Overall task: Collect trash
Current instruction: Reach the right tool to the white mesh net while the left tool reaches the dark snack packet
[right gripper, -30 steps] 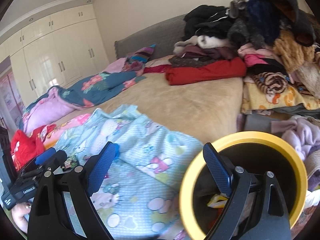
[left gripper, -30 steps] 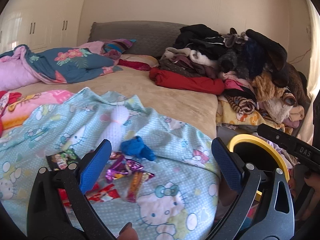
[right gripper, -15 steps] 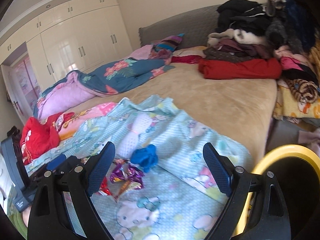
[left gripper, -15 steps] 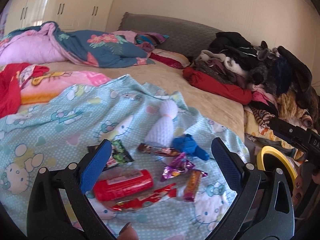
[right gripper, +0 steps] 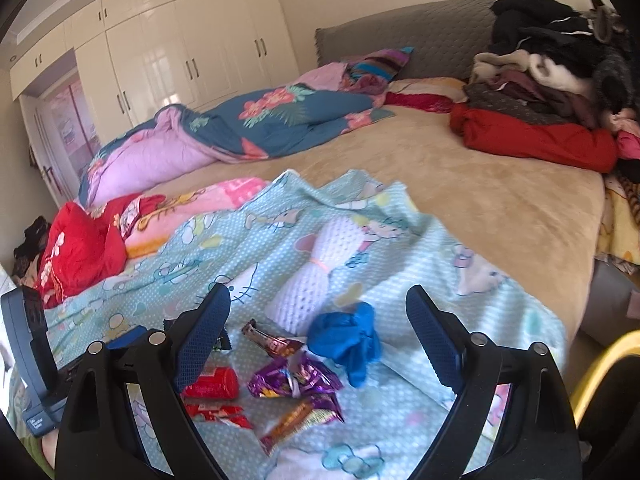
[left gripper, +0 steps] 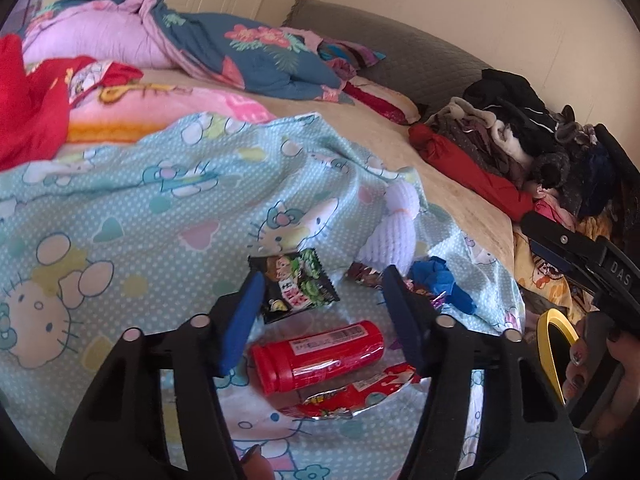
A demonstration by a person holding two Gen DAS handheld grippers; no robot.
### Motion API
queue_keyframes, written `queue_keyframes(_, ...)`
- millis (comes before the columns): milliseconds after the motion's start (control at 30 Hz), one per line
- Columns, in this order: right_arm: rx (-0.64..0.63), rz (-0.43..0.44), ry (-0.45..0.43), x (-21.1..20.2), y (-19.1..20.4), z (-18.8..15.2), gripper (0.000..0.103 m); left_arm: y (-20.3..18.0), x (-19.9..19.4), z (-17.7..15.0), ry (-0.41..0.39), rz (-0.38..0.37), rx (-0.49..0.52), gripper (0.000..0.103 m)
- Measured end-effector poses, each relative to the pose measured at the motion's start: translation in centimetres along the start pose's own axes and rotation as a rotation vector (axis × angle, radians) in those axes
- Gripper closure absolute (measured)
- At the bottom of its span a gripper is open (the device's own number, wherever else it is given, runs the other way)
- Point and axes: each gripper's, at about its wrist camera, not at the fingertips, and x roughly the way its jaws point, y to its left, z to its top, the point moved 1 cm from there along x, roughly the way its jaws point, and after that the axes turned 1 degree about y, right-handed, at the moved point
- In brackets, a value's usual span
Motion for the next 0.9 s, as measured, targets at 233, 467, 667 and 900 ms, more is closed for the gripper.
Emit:
queue_keyframes(233,-0.018,0.028,0.068,4.6,0.8,0.7,0.016,2.1,2.0,-0.8,0.082,0.001,-0.1,0.069)
queue_keyframes(467,-0.021,0.038,0.133,8.7,1.2,0.8,0.016,3.4,3.8,-1.2,0.131,0.017,-0.148,0.069)
queue_keyframes(667,0.025,0.047,0.206,12.3,0.6,0.7,0.023,3.5,4.8,-1.3,0.152,0.008,-0.157,0.071)
queue_keyframes(900,0.089,0.083,0.296,15.6,0.1,0.6,0.046,3.3,5.7,-1.1,0.158,0.002,-0.162,0.072)
